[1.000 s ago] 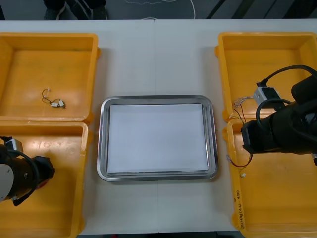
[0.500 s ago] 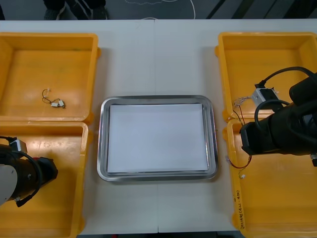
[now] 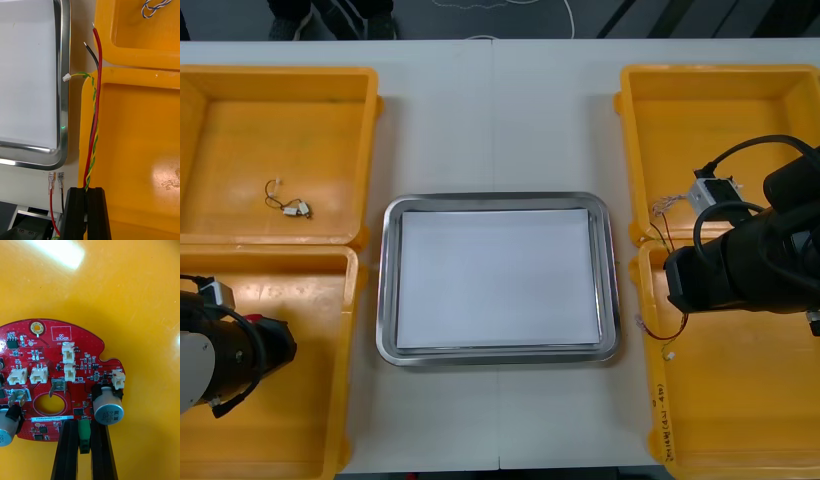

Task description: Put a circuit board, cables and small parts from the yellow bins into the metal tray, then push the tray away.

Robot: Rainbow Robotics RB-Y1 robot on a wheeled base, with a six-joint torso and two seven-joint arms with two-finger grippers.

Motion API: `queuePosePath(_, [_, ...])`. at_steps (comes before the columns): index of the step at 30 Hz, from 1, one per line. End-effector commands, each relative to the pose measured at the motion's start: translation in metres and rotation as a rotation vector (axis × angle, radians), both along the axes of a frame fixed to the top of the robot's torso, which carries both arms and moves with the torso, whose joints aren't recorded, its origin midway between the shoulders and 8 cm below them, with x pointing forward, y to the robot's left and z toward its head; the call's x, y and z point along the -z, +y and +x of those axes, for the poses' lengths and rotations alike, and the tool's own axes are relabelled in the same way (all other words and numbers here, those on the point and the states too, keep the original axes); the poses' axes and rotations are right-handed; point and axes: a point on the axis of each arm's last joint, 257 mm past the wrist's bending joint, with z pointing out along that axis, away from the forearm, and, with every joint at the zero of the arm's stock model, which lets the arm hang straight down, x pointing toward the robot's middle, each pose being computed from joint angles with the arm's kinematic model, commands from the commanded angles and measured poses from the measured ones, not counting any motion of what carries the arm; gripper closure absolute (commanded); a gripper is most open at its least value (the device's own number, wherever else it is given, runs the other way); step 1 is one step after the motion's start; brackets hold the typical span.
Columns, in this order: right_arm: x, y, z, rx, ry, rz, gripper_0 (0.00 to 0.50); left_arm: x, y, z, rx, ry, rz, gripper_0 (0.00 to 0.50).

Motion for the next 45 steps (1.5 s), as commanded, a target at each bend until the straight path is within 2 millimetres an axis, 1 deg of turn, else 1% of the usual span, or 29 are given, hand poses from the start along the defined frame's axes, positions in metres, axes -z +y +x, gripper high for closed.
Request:
queuePosePath(1, [-0.008,-0.005,0.004,-0.014,-0.024,-0.035,0.5,-0.013,-0.003,-0.017,0.084,0.018,0.055,0.5])
queuePosePath(8, [-0.008,-0.005,0.005,-0.013,-0.025,-0.036,0.5,-0.045,0.008,-0.017,0.072,-0.03,0.09,0.5])
queuePosePath(11, [-0.008,-0.005,0.005,-0.013,-0.025,-0.036,0.5,-0.055,0.012,-0.017,0.069,-0.044,0.103,0.5])
queuePosePath(14, [-0.008,-0.005,0.005,-0.012,-0.026,-0.036,0.5,-0.073,0.015,-0.017,0.07,-0.07,0.114,0.5])
queuePosePath(18, [-0.008,-0.005,0.005,-0.012,-0.026,-0.036,0.5,-0.089,0.012,-0.017,0.079,-0.082,0.12,0.5])
queuePosePath(20, [-0.008,-0.005,0.005,-0.011,-0.027,-0.037,0.5,-0.1,0.007,-0.015,0.092,-0.087,0.125,0.5])
queuePosePath(24, [-0.008,-0.005,0.005,-0.01,-0.025,-0.036,0.5,-0.112,0.001,-0.014,0.117,-0.067,0.127,0.5])
queuePosePath(25, [-0.008,-0.005,0.005,-0.009,-0.027,-0.036,0.5,-0.116,-0.002,-0.012,0.13,-0.062,0.125,0.5])
queuePosePath(27, [-0.009,-0.005,0.005,-0.01,-0.028,-0.036,0.5,-0.125,-0.01,-0.004,0.156,-0.092,0.112,0.5])
queuePosePath(32, [-0.008,-0.005,0.005,-0.009,-0.027,-0.036,0.5,-0.153,-0.042,0.02,0.236,-0.173,0.076,0.5])
queuePosePath(33, [-0.008,-0.005,0.005,-0.009,-0.027,-0.036,0.5,-0.155,-0.044,0.022,0.242,-0.18,0.077,0.5])
queuePosePath(34, [-0.008,-0.006,0.005,-0.008,-0.026,-0.037,0.5,-0.16,-0.052,0.027,0.261,-0.193,0.075,0.5])
queuePosePath(39, [-0.008,-0.006,0.006,-0.007,-0.029,-0.038,0.5,-0.17,-0.077,0.038,0.295,-0.217,0.052,0.5])
queuePosePath(40, [-0.008,-0.006,0.005,-0.008,-0.028,-0.037,0.5,-0.173,-0.085,0.041,0.304,-0.223,0.044,0.5])
queuePosePath(45, [-0.009,-0.006,0.006,-0.007,-0.029,-0.039,0.5,-0.175,-0.12,0.054,0.353,-0.209,0.033,0.5])
